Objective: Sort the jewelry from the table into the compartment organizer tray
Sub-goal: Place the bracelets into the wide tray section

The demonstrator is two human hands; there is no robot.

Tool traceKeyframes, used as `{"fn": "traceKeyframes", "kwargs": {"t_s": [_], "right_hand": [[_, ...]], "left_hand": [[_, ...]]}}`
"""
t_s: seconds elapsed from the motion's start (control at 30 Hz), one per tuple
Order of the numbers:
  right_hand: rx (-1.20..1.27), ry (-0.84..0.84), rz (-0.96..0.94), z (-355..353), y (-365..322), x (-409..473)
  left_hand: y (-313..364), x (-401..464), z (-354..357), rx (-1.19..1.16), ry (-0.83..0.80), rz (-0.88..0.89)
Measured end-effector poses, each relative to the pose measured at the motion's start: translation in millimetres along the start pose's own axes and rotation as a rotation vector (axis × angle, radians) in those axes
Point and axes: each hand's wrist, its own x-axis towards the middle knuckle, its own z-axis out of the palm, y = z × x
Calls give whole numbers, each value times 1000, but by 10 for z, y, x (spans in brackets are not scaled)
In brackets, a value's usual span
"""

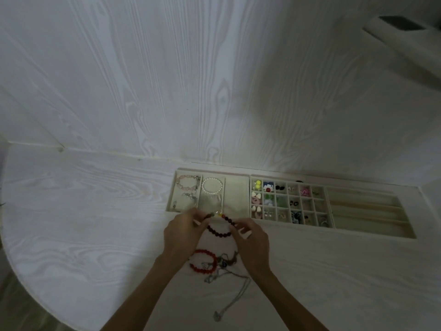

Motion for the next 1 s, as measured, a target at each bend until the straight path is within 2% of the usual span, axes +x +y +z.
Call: {"fn": "traceKeyframes", "kwargs": {"t_s": [0.13, 0.23, 0.43, 0.67, 0.8, 1.0], "right_hand": [[145, 165, -29, -191, -258, 412], [123, 215, -29, -255, -335, 790], [-108, 126, -20, -240, -129, 1207], [-305, 56, -34, -215, -47, 1301], [-413, 12, -117, -212, 14, 1361], [-626, 3, -336, -156, -35, 1462]], "left_hand": [[377, 408, -89, -111, 74, 94], [567, 740, -52, -92, 42, 99], [590, 1063, 184, 34, -81, 63], [553, 1134, 328, 94, -64, 88], [532, 1171, 351, 183, -24, 138], [486, 1238, 442, 306, -3, 237]]}}
